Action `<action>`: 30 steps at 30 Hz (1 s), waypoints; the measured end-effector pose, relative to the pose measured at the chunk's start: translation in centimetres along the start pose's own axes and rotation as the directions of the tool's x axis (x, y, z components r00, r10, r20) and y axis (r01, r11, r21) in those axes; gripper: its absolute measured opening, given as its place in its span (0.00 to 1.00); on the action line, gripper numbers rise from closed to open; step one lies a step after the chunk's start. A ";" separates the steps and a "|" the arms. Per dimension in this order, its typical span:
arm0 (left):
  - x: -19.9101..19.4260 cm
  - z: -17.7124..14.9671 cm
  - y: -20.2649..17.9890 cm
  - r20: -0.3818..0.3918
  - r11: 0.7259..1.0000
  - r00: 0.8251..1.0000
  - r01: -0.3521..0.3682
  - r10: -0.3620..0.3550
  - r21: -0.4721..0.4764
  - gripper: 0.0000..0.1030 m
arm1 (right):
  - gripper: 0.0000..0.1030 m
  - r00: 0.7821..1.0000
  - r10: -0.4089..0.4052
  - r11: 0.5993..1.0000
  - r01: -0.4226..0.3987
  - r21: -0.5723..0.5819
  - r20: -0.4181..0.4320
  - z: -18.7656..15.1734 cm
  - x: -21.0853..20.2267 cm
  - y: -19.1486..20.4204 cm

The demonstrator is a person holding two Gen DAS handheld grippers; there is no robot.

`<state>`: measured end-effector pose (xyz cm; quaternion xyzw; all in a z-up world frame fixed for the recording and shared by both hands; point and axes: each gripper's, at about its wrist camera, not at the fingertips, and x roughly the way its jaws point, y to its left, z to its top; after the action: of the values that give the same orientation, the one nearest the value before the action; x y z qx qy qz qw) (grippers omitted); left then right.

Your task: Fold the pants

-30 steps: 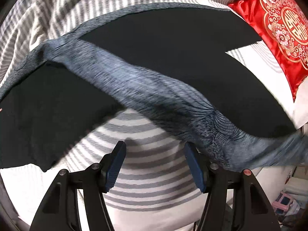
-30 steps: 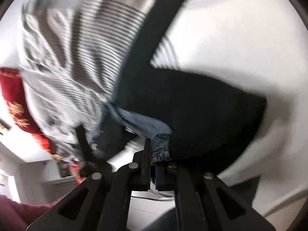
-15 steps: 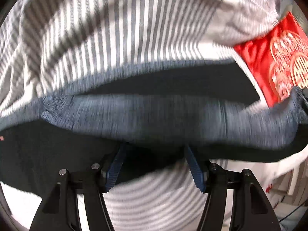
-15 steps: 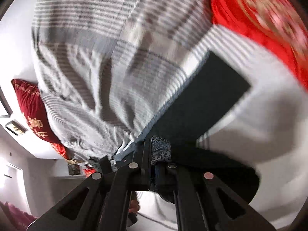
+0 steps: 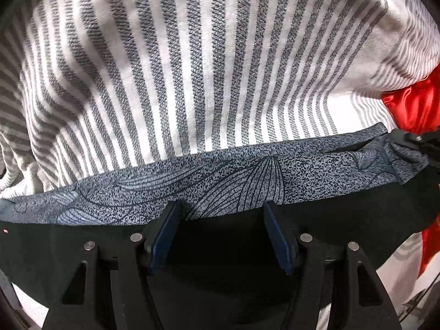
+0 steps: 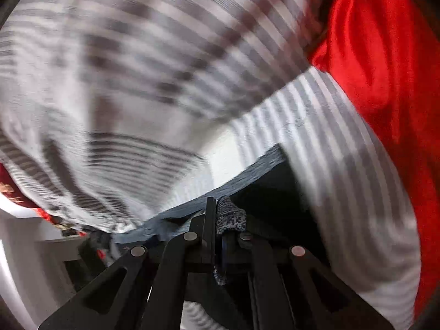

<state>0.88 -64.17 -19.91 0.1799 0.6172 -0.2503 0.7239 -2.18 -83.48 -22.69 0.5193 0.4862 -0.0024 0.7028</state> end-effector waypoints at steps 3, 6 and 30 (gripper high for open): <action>-0.2 0.3 -0.4 0.002 1.000 1.000 -0.008 0.008 -0.001 0.62 | 0.03 1.000 -0.004 1.000 0.004 0.021 0.000 0.1 0.5 -0.8; -1.4 0.1 -0.5 0.014 1.000 1.000 -0.013 0.014 -0.020 0.62 | 0.03 0.998 0.032 0.999 -0.032 -0.003 0.047 0.3 -0.9 0.1; -2.9 -0.6 -4.3 0.035 0.995 0.996 -0.086 0.084 0.055 0.64 | 0.29 0.982 -0.179 0.972 0.185 -0.146 0.056 -2.7 -2.7 4.0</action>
<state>-2.42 -66.95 -16.93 0.2223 0.5899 -0.2393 0.7385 -3.40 -80.94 -17.90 0.4177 0.5155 -0.0412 0.7470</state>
